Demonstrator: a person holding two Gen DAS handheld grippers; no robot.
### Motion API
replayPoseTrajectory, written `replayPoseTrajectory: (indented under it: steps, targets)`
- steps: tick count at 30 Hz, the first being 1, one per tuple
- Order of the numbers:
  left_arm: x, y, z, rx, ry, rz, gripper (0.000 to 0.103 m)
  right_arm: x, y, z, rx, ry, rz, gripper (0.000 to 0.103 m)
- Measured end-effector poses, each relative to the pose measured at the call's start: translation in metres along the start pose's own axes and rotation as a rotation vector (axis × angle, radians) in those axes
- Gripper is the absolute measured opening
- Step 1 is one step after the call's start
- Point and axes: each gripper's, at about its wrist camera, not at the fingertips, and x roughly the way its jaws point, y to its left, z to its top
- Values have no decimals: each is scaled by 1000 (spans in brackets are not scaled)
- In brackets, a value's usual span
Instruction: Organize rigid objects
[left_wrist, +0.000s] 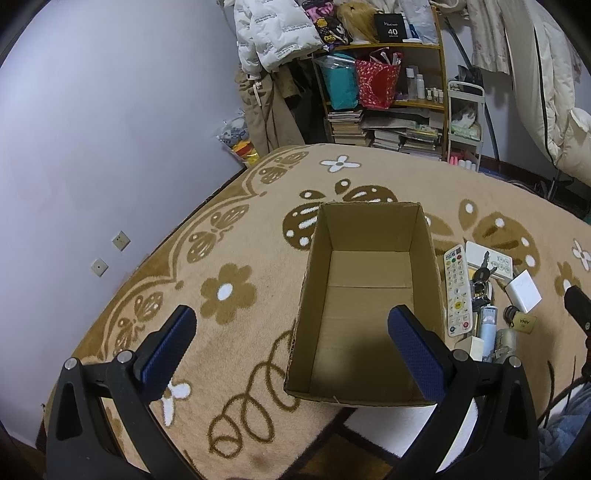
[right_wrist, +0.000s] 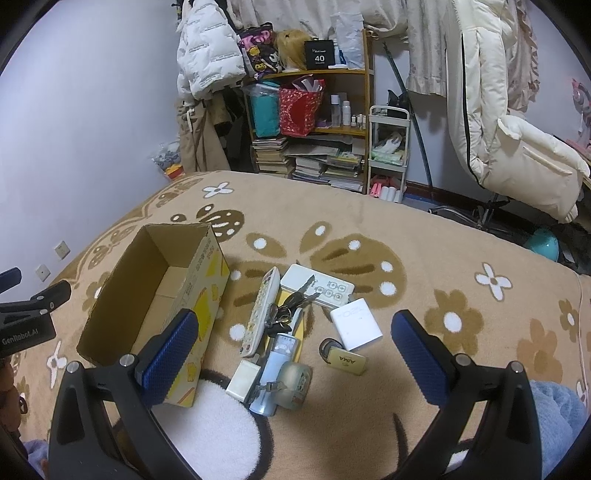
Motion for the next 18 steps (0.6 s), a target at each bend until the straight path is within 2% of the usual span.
replayPoseTrajectory:
  steps: [7, 15, 18]
  targets:
    - [11, 1, 5, -6, 31, -56, 103, 8, 0, -2, 10, 23, 5, 103]
    - [37, 3, 14, 22, 121, -46, 103, 33, -8, -1, 24, 78, 3, 103]
    - [45, 7, 18, 34, 142, -72, 103, 43, -13, -1, 40, 102, -2, 103]
